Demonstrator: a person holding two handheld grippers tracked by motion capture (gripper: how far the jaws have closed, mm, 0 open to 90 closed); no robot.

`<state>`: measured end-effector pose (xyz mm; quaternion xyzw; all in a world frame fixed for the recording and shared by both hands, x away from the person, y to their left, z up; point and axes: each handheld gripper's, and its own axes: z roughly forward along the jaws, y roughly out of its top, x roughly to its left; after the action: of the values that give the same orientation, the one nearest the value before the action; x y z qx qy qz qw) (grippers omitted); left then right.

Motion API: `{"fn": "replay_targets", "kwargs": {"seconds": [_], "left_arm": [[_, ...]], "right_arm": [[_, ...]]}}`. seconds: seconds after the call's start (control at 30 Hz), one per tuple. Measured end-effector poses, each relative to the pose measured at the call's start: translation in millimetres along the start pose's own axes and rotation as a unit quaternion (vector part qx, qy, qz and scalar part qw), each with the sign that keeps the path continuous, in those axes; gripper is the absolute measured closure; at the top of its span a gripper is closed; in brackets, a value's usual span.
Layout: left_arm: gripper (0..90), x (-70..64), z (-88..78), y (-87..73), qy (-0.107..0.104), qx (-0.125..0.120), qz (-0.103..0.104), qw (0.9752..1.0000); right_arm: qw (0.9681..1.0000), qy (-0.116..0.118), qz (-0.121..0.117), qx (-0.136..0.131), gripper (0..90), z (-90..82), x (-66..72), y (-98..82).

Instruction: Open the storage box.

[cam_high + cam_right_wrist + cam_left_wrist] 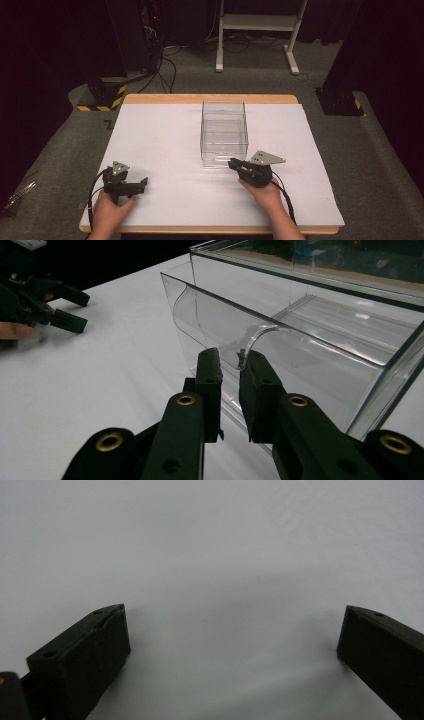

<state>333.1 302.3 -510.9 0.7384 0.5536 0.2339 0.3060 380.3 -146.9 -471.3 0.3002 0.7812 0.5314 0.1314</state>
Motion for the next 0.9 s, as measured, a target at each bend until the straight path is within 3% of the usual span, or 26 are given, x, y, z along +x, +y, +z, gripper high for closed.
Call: {"fn": "replay_targets", "kwargs": {"seconds": [0.43, 0.7, 0.9], "left_arm": [[0.6, 0.0, 0.0, 0.0, 0.0, 0.0, 0.0, 1.0], [0.6, 0.0, 0.0, 0.0, 0.0, 0.0, 0.0, 1.0], [0.6, 0.0, 0.0, 0.0, 0.0, 0.0, 0.0, 1.0]], "right_arm": [[1.0, 0.006, 0.001, -0.006, 80.8, -4.3, 1.7, -4.4], [0.9997, 0.021, 0.002, -0.01, 73.5, 3.4, 0.7, 0.9], [0.9993, 0.036, 0.009, -0.011, 77.7, 1.5, -3.0, -0.7]]}}
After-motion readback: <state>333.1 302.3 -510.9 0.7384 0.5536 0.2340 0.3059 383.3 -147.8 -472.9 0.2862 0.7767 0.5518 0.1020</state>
